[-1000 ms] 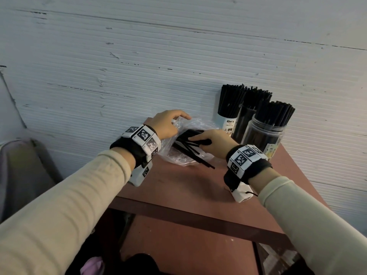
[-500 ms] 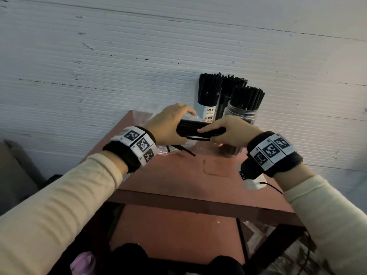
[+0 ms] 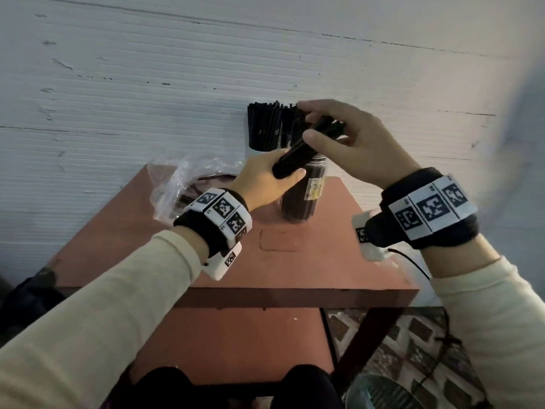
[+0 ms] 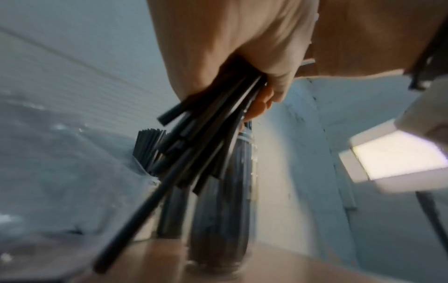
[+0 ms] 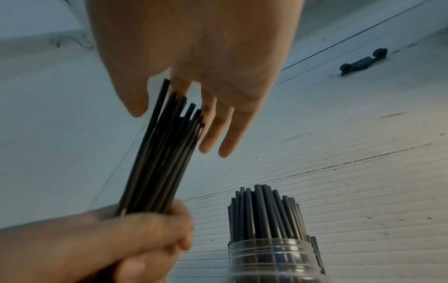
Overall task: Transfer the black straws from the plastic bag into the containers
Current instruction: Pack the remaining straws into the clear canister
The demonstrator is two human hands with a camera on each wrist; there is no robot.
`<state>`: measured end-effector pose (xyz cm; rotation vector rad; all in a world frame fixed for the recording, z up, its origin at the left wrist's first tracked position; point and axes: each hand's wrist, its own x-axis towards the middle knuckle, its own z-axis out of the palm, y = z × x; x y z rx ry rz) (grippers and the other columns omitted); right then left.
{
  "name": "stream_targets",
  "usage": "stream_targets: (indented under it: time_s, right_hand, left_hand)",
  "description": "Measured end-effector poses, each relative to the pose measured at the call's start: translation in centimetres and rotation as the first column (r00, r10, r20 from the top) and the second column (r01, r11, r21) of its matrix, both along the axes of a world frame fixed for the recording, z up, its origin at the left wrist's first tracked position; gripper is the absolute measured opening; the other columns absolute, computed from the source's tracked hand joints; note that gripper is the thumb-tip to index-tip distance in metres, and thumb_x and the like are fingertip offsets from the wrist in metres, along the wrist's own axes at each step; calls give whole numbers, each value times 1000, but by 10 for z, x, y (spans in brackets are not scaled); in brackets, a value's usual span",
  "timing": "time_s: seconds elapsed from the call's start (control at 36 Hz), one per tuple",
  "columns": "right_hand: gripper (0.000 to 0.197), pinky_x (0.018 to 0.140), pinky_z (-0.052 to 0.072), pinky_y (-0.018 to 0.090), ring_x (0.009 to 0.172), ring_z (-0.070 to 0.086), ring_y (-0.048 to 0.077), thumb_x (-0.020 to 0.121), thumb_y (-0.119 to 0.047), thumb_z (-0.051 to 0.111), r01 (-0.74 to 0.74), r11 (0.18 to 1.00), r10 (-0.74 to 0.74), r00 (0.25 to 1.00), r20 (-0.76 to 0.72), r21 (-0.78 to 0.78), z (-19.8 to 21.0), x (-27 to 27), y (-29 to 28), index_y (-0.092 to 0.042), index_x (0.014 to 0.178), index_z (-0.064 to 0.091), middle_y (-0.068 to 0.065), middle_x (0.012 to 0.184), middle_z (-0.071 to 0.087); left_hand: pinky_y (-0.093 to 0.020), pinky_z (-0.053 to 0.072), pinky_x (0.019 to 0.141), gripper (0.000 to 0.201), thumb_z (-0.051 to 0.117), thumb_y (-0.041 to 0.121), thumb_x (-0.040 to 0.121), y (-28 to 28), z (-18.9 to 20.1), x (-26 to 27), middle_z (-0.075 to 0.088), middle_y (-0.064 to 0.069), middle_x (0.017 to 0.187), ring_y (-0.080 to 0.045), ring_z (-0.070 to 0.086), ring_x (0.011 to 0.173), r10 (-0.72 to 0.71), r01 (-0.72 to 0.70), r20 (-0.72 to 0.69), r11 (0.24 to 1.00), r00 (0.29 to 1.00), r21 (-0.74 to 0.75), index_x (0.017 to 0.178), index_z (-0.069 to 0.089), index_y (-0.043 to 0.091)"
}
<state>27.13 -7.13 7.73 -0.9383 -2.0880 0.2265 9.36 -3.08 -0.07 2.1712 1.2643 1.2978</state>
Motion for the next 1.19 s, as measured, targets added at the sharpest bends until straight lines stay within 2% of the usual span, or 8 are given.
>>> stream_targets:
  time_s: [0.17, 0.31, 0.44, 0.58, 0.81, 0.89, 1.0, 1.19]
  right_hand:
    - [55, 107, 41, 35, 131, 41, 7, 90, -11, 56, -47, 966, 74, 993, -97, 255, 3, -19, 4, -16, 143, 39, -5, 139, 44]
    - [37, 104, 38, 20, 118, 51, 10, 86, -7, 51, -17, 970, 12, 1000, 21, 244, -13, -32, 20, -9, 122, 61, 3, 123, 57]
    - [23, 103, 35, 23, 107, 56, 11, 90, -13, 54, -47, 980, 6, 978, 207, 194, -37, -37, 25, -12, 107, 70, 1, 110, 65]
    - [25, 95, 31, 11, 109, 54, 13, 92, -19, 56, -13, 984, -18, 986, 168, 178, -40, -38, 23, -13, 114, 66, -3, 115, 61]
    - [38, 102, 32, 17, 117, 49, 14, 90, -28, 64, -21, 985, -6, 987, 159, 172, -37, -34, 15, -12, 125, 58, 1, 125, 54]
    - [62, 107, 36, 29, 125, 43, 15, 86, -37, 69, -1, 977, -20, 995, 93, 213, -29, -27, 8, -13, 138, 44, 3, 134, 43]
    - [96, 98, 37, 14, 118, 42, 9, 69, -55, 77, 24, 994, -20, 999, -36, 102, -22, -17, 0, -20, 145, 29, -5, 130, 38]
    - [54, 79, 51, 22, 89, 62, 3, 68, -46, 83, -133, 954, 150, 988, 44, -270, -26, -18, 1, -22, 112, 63, -7, 94, 64]
  left_hand:
    - [-11, 44, 58, 19, 65, 33, 92, -4, 1, 26, 57, 15, 50, 3, 55, 51, -113, 156, 256, 976, 960, -154, 83, 61, 18]
    - [-26, 54, 80, 12, 76, 27, 84, -2, -19, 31, 70, 4, 75, -10, 67, 75, -97, 241, 394, 911, 914, -334, 88, 66, 21]
    - [-11, 50, 60, 16, 77, 16, 82, -1, -34, 22, 71, -1, 82, -10, 66, 76, -62, 269, 370, 797, 927, -540, 95, 70, 9]
    - [-14, 46, 68, 13, 76, 12, 82, -2, -35, 17, 70, 2, 92, -2, 64, 83, -66, 244, 287, 720, 956, -650, 89, 67, 17]
    - [-48, 37, 110, 66, 60, 91, 50, 2, -45, 12, 68, -18, 102, -30, 61, 112, -56, 85, 65, 733, 996, -675, 57, 65, 26]
    - [-40, 39, 107, 48, 64, 64, 79, -18, -22, 11, 64, -12, 81, -26, 65, 102, -120, 243, 232, 740, 965, -628, 70, 59, 18]
    - [-28, 49, 90, 28, 53, 29, 99, -30, 2, 9, 51, 4, 66, -14, 63, 79, -254, 376, 293, 771, 922, -514, 75, 50, 15]
    - [-31, 56, 81, 29, 64, 28, 92, -44, 25, 7, 67, -12, 83, -18, 68, 83, -511, 441, -27, 767, 859, -467, 91, 67, 0]
